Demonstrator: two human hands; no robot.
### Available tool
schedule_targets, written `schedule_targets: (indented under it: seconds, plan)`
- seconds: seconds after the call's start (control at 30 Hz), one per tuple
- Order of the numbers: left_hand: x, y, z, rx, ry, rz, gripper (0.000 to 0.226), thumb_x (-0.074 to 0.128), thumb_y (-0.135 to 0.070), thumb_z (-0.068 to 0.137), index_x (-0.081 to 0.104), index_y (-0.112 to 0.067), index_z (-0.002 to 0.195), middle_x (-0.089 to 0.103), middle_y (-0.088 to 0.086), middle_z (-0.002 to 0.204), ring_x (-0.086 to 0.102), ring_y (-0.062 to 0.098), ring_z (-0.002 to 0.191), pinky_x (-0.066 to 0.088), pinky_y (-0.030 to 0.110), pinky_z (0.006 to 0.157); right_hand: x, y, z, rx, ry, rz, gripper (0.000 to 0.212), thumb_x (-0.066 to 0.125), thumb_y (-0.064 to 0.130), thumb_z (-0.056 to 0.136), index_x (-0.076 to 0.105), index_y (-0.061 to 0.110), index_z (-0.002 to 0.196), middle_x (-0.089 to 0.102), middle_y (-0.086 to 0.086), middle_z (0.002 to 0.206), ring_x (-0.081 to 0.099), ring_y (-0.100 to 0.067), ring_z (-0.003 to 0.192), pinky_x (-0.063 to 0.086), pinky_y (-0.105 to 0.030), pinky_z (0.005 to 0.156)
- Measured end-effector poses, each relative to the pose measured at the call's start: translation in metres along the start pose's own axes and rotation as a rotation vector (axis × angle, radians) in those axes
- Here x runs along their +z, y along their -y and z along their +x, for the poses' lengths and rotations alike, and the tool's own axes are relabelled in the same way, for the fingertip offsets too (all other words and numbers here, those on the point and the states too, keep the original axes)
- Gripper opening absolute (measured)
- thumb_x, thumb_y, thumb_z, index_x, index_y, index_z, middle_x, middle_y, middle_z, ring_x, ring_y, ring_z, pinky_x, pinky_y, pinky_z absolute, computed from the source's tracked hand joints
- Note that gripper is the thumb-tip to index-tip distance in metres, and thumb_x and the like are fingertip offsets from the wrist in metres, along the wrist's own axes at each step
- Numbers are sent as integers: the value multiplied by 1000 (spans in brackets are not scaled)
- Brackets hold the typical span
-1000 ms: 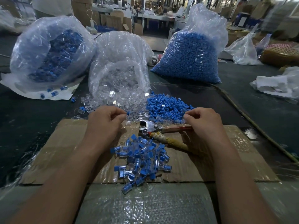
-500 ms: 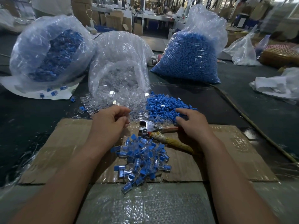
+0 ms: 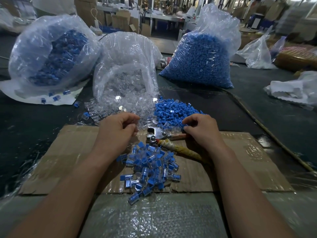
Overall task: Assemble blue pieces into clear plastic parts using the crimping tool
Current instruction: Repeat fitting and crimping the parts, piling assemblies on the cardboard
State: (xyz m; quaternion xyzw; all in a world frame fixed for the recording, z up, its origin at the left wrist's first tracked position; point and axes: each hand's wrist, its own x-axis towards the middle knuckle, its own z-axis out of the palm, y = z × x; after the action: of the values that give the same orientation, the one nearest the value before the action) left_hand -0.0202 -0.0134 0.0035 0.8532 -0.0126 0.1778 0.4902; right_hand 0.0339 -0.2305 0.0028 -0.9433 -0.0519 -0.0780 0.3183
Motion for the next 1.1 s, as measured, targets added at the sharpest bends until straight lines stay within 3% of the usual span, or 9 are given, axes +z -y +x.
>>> schedule_targets:
  seconds: [0.23, 0.4, 0.53, 0.67, 0.8, 1.1]
  plan:
    - [-2, -3, -3, -45, 10, -128, 29, 55, 5, 86, 63, -20, 100, 61, -10, 75, 61, -10, 60, 43, 2, 51, 0, 2, -4, -29, -93, 109, 14, 68, 10, 81, 67, 21, 90, 55, 18, 78, 53, 3, 75, 39, -8, 68]
    - [-4, -4, -2, -86, 21, -269, 24, 59, 5, 83, 64, -18, 86, 66, -1, 73, 64, 0, 58, 49, 9, 54, -3, 11, -12, -76, -174, 228, 7, 70, 18, 80, 66, 24, 82, 61, 16, 75, 58, 0, 73, 45, -12, 67]
    - [-6, -5, -3, -81, 48, -312, 26, 59, 6, 81, 62, -19, 76, 66, 1, 71, 64, 3, 57, 51, 11, 56, -7, 23, -21, -127, -212, 295, 18, 68, 20, 82, 60, 34, 73, 61, 17, 70, 58, 5, 67, 44, -7, 60]
    - [-4, -6, -3, -65, 59, -287, 26, 62, 6, 79, 63, -19, 74, 66, 0, 69, 64, 2, 57, 51, 12, 58, -4, 37, -32, -175, -154, 406, 27, 65, 13, 83, 58, 38, 75, 60, 19, 71, 58, 9, 67, 45, -5, 63]
    - [-3, -10, -6, -10, 79, -239, 24, 69, 2, 74, 65, -22, 70, 68, -6, 73, 64, -1, 64, 49, 7, 60, 5, 52, -40, -224, -48, 484, 27, 67, 10, 82, 60, 36, 77, 62, 15, 73, 62, 1, 69, 50, -11, 68]
    - [-1, -15, -10, 205, 31, -178, 27, 72, 4, 70, 68, -22, 70, 67, -9, 83, 63, 3, 78, 53, 16, 72, 10, 61, -45, -250, 35, 539, 25, 68, 9, 81, 62, 32, 75, 65, 10, 71, 65, -8, 69, 56, -23, 70]
